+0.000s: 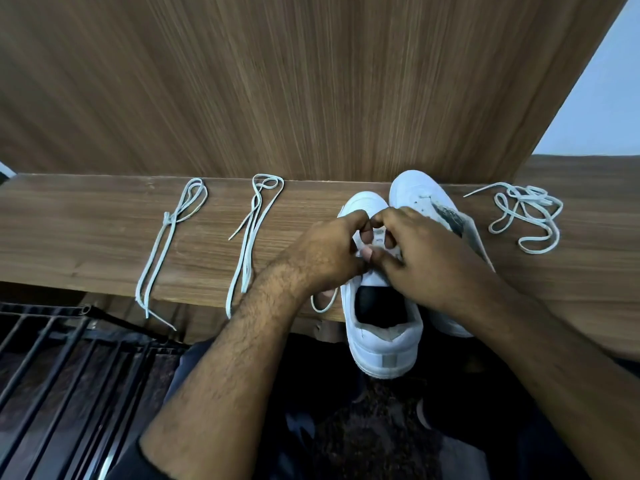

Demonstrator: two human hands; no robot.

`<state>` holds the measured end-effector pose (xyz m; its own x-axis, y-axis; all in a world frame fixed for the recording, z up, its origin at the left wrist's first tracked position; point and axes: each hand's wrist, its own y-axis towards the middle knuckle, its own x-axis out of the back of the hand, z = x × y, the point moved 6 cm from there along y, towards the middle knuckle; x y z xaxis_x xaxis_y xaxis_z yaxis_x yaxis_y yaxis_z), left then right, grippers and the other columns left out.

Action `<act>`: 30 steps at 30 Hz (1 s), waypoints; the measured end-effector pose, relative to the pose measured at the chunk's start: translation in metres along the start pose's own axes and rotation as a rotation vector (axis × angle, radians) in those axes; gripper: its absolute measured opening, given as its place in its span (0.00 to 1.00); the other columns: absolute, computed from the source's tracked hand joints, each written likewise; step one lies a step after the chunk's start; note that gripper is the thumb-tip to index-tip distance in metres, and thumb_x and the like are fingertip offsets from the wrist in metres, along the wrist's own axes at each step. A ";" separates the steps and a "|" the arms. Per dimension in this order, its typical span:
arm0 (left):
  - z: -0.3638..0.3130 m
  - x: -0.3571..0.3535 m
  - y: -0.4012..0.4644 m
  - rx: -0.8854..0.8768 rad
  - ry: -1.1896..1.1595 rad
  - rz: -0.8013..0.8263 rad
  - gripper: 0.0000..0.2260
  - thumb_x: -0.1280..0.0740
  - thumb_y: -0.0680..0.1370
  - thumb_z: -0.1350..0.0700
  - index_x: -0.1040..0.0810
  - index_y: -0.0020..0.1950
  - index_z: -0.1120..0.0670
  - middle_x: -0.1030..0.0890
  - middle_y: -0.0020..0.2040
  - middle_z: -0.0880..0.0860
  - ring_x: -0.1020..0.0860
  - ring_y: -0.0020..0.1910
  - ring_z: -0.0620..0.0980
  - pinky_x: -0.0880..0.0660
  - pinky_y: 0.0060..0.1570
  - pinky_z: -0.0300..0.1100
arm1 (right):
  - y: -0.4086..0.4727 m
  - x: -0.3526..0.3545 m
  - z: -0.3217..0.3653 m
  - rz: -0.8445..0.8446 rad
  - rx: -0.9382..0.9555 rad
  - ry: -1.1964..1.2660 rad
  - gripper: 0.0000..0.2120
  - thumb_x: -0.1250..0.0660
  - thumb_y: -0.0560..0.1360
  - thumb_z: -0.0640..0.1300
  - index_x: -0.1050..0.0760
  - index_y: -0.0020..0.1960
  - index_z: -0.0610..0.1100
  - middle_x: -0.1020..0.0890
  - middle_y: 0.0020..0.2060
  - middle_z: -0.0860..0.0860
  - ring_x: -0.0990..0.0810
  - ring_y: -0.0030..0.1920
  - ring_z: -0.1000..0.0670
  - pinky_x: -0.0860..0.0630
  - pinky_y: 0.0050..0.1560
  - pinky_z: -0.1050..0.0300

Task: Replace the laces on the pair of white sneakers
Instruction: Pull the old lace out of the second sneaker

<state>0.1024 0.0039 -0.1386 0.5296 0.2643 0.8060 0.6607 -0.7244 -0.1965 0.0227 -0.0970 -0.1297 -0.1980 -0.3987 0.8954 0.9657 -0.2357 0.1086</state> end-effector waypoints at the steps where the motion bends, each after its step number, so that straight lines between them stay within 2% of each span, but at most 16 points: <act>1: 0.000 0.000 0.000 -0.003 -0.009 0.003 0.10 0.29 0.77 0.56 0.26 0.55 0.48 0.17 0.49 0.52 0.25 0.23 0.39 0.26 0.28 0.39 | -0.002 -0.004 -0.002 0.049 -0.047 0.037 0.15 0.35 0.79 0.54 0.29 0.62 0.49 0.22 0.49 0.52 0.22 0.50 0.49 0.24 0.51 0.48; 4: -0.002 0.000 -0.001 -0.006 0.054 0.018 0.12 0.31 0.77 0.59 0.26 0.56 0.45 0.17 0.50 0.52 0.26 0.22 0.40 0.23 0.32 0.43 | -0.004 -0.001 -0.017 0.009 -0.173 0.039 0.07 0.35 0.77 0.47 0.25 0.55 0.51 0.18 0.41 0.52 0.20 0.46 0.48 0.24 0.45 0.53; 7: -0.005 0.000 -0.002 0.007 0.061 0.034 0.13 0.33 0.77 0.62 0.25 0.55 0.44 0.18 0.51 0.53 0.21 0.26 0.52 0.20 0.29 0.49 | 0.000 0.006 -0.034 0.047 -0.262 0.079 0.06 0.34 0.76 0.43 0.20 0.48 0.51 0.18 0.39 0.54 0.23 0.40 0.53 0.32 0.35 0.64; 10: -0.009 -0.002 0.000 -0.026 0.113 0.020 0.12 0.33 0.76 0.62 0.27 0.49 0.44 0.21 0.52 0.52 0.23 0.31 0.48 0.26 0.27 0.43 | 0.004 0.006 -0.039 0.087 -0.293 0.121 0.07 0.34 0.76 0.43 0.19 0.47 0.52 0.18 0.40 0.54 0.28 0.32 0.58 0.37 0.30 0.71; 13: -0.011 -0.005 0.002 -0.070 0.153 0.007 0.13 0.31 0.74 0.63 0.29 0.40 0.45 0.27 0.51 0.52 0.27 0.41 0.48 0.35 0.30 0.34 | 0.004 0.002 -0.042 0.086 -0.311 0.137 0.07 0.35 0.76 0.42 0.20 0.46 0.52 0.18 0.39 0.54 0.28 0.31 0.59 0.38 0.29 0.70; 15: -0.011 -0.006 0.003 -0.114 0.159 0.022 0.15 0.29 0.73 0.62 0.30 0.37 0.44 0.30 0.49 0.52 0.28 0.46 0.49 0.35 0.36 0.34 | 0.004 0.002 -0.043 0.085 -0.312 0.155 0.07 0.35 0.76 0.42 0.20 0.45 0.52 0.18 0.37 0.55 0.27 0.30 0.60 0.38 0.28 0.69; 16: -0.012 -0.006 0.003 -0.149 0.126 0.034 0.15 0.28 0.72 0.62 0.30 0.37 0.44 0.30 0.49 0.52 0.28 0.47 0.48 0.34 0.39 0.36 | 0.004 0.002 -0.044 0.085 -0.311 0.158 0.06 0.34 0.76 0.42 0.20 0.45 0.52 0.18 0.36 0.55 0.27 0.30 0.60 0.38 0.29 0.68; 18: -0.016 -0.004 0.000 -0.198 -0.134 0.074 0.15 0.26 0.73 0.62 0.29 0.36 0.50 0.28 0.45 0.53 0.27 0.37 0.44 0.30 0.36 0.38 | 0.004 0.001 -0.044 0.090 -0.311 0.155 0.06 0.34 0.77 0.43 0.21 0.45 0.52 0.19 0.37 0.55 0.27 0.32 0.60 0.37 0.30 0.67; 20: -0.020 -0.002 -0.003 -0.222 -0.445 0.105 0.20 0.24 0.73 0.62 0.35 0.33 0.53 0.31 0.34 0.50 0.35 0.30 0.49 0.36 0.31 0.43 | 0.005 0.001 -0.045 0.084 -0.307 0.161 0.05 0.33 0.76 0.44 0.22 0.44 0.53 0.20 0.36 0.56 0.26 0.35 0.59 0.36 0.32 0.65; 22: -0.020 -0.001 -0.002 -0.214 -0.567 0.086 0.24 0.23 0.74 0.60 0.38 0.32 0.52 0.37 0.28 0.48 0.41 0.30 0.48 0.43 0.30 0.42 | 0.005 0.001 -0.045 0.084 -0.318 0.166 0.04 0.33 0.76 0.45 0.21 0.44 0.53 0.20 0.36 0.56 0.26 0.36 0.59 0.35 0.31 0.64; 24: -0.015 0.000 0.003 -0.164 -0.450 0.000 0.21 0.21 0.73 0.54 0.34 0.35 0.53 0.36 0.26 0.46 0.40 0.26 0.47 0.42 0.27 0.40 | 0.004 0.001 -0.046 0.085 -0.326 0.164 0.04 0.33 0.76 0.46 0.21 0.45 0.53 0.19 0.38 0.55 0.26 0.34 0.58 0.35 0.30 0.63; 26: -0.008 0.001 0.007 -0.092 -0.140 -0.075 0.14 0.22 0.71 0.46 0.24 0.40 0.51 0.32 0.25 0.45 0.34 0.25 0.45 0.38 0.28 0.40 | 0.004 0.001 -0.046 0.077 -0.311 0.170 0.05 0.33 0.76 0.44 0.21 0.44 0.53 0.19 0.38 0.55 0.27 0.33 0.59 0.36 0.30 0.64; 27: -0.005 0.000 0.009 -0.065 -0.014 -0.091 0.12 0.23 0.71 0.43 0.20 0.41 0.49 0.30 0.25 0.45 0.31 0.26 0.43 0.35 0.29 0.40 | 0.004 0.001 -0.045 0.074 -0.303 0.176 0.06 0.33 0.76 0.44 0.22 0.44 0.54 0.19 0.38 0.55 0.27 0.32 0.59 0.36 0.30 0.64; 30: -0.006 -0.006 0.011 -0.083 0.051 -0.100 0.08 0.26 0.74 0.44 0.16 0.40 0.47 0.23 0.31 0.45 0.23 0.36 0.43 0.24 0.39 0.42 | 0.004 0.001 -0.044 0.080 -0.288 0.190 0.06 0.33 0.77 0.43 0.22 0.44 0.54 0.19 0.37 0.55 0.28 0.32 0.59 0.37 0.30 0.65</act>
<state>0.1033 -0.0096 -0.1418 0.4340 0.3068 0.8470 0.6613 -0.7470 -0.0683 0.0189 -0.1376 -0.1479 -0.1772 -0.5777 0.7968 0.8980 -0.4262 -0.1093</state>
